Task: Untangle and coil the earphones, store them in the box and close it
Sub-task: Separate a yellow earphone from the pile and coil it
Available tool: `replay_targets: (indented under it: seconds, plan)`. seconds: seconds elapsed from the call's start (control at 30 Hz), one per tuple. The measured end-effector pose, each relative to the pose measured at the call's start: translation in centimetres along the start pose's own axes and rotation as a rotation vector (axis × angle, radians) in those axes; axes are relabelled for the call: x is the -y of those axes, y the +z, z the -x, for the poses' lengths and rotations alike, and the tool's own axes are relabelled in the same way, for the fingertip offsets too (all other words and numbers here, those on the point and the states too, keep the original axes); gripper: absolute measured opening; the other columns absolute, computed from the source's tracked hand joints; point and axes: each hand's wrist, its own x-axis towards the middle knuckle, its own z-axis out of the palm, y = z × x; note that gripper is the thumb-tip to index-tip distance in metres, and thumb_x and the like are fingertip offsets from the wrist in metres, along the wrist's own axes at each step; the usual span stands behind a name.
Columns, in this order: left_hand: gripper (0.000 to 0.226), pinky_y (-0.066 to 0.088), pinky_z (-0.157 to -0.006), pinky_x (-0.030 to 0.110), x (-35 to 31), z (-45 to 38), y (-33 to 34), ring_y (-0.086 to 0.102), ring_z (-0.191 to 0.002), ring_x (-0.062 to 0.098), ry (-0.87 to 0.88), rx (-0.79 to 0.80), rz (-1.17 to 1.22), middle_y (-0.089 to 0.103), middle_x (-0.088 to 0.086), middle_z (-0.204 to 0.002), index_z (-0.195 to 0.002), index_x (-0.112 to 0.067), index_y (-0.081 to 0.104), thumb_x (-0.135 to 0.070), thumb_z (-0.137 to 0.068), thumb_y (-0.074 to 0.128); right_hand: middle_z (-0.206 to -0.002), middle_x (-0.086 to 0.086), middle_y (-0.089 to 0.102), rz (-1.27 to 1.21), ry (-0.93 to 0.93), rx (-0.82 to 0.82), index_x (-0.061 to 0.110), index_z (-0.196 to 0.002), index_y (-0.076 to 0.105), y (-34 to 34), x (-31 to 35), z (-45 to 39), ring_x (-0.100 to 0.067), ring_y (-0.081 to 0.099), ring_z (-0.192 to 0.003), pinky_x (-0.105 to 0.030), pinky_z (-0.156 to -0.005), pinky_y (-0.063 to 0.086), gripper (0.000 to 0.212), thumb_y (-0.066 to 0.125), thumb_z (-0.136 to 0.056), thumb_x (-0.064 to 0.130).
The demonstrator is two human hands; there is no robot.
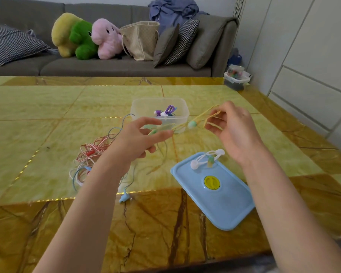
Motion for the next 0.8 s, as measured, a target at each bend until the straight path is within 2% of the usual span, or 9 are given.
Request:
replay_targets:
  seconds: [0.07,0.13,0.23,0.3,0.37,0.5,0.63,0.7,0.8]
  plan:
    - [0.019,0.029,-0.037,0.012,0.3,-0.1,0.2,0.041,-0.037,0.001,0.011,-0.043,-0.043,0.047,-0.006,-0.060,-0.094,-0.021,0.064,-0.025,-0.078,0.073,-0.055,-0.001,0.050,-0.093,0.073,0.080,0.009,-0.065,0.047,0.3,-0.2,0.2,-0.015,0.051,-0.054,-0.025,-0.058,0.047,0.029,0.041,-0.092,0.003]
    - [0.010,0.030,-0.037,0.011,0.3,-0.2,0.4,0.043,-0.036,-0.001,-0.012,-0.075,0.004,0.051,-0.004,-0.060,-0.085,-0.020,0.064,-0.025,-0.081,0.071,-0.050,0.003,0.044,-0.098,0.094,0.140,0.012,-0.066,0.043,0.5,-0.1,0.4,-0.013,0.045,-0.051,-0.021,-0.050,0.041,0.029,0.040,-0.093,0.003]
    - [0.011,0.035,-0.042,0.013,0.2,-0.1,0.2,0.053,-0.042,-0.001,-0.047,-0.057,0.054,0.059,-0.008,-0.058,-0.082,-0.020,0.063,-0.027,-0.081,0.071,-0.050,0.005,0.039,-0.126,0.079,0.158,0.014,-0.070,0.040,0.4,0.2,0.5,-0.010,0.040,-0.048,-0.017,-0.039,0.027,0.027,0.039,-0.094,0.002]
    - [0.009,0.038,-0.044,0.013,0.2,0.0,0.0,0.063,-0.054,0.001,-0.046,-0.022,0.067,0.066,-0.007,-0.069,-0.086,-0.020,0.063,-0.025,-0.081,0.070,-0.053,0.005,0.043,-0.090,0.033,0.155,0.015,-0.075,0.042,0.5,0.1,0.5,-0.009,0.040,-0.047,-0.017,-0.037,0.024,0.023,0.040,-0.095,0.003]
    - [0.013,0.045,-0.053,0.013,0.0,0.2,-0.1,0.067,-0.070,0.003,0.011,0.026,0.073,0.069,-0.005,-0.088,-0.095,-0.021,0.065,-0.020,-0.082,0.069,-0.056,0.004,0.047,0.013,-0.027,0.146,0.015,-0.080,0.044,0.5,0.0,0.6,-0.009,0.042,-0.048,-0.018,-0.038,0.026,0.020,0.041,-0.096,0.004]
    - [0.025,0.043,-0.077,0.018,-1.1,0.8,-0.3,0.055,-0.104,0.001,0.274,-0.015,-0.024,0.063,-0.011,-0.108,-0.104,-0.032,0.066,-0.023,-0.082,0.069,-0.058,0.000,0.051,0.107,-0.075,0.156,0.013,-0.083,0.046,1.0,-0.2,1.0,-0.012,0.049,-0.050,-0.020,-0.039,0.035,0.017,0.041,-0.097,0.005]
    - [0.018,0.046,-0.087,0.028,-1.9,1.4,1.6,0.060,-0.091,0.003,0.466,0.129,-0.070,0.066,-0.015,-0.091,-0.090,-0.029,0.066,-0.017,-0.078,0.074,-0.063,-0.003,0.054,0.131,-0.067,0.193,0.011,-0.086,0.047,1.6,-0.4,1.4,-0.015,0.052,-0.051,-0.023,-0.041,0.040,0.013,0.043,-0.097,0.007]
    - [0.024,0.047,-0.081,0.024,-1.6,1.2,2.6,0.060,-0.087,0.001,0.516,0.151,-0.152,0.066,-0.014,-0.092,-0.089,-0.031,0.063,-0.013,-0.077,0.073,-0.066,-0.004,0.055,0.161,-0.065,0.193,0.011,-0.087,0.048,1.7,-0.6,1.5,-0.017,0.054,-0.053,-0.025,-0.043,0.043,0.012,0.044,-0.097,0.007]
    - [0.030,0.042,-0.064,0.010,-1.0,0.6,2.6,0.060,-0.075,-0.002,0.531,0.141,-0.197,0.064,-0.011,-0.087,-0.090,-0.029,0.061,-0.003,-0.078,0.071,-0.066,-0.003,0.058,0.187,-0.054,0.180,0.011,-0.085,0.050,1.5,-0.7,1.5,-0.018,0.053,-0.053,-0.023,-0.041,0.042,0.012,0.046,-0.096,0.007]
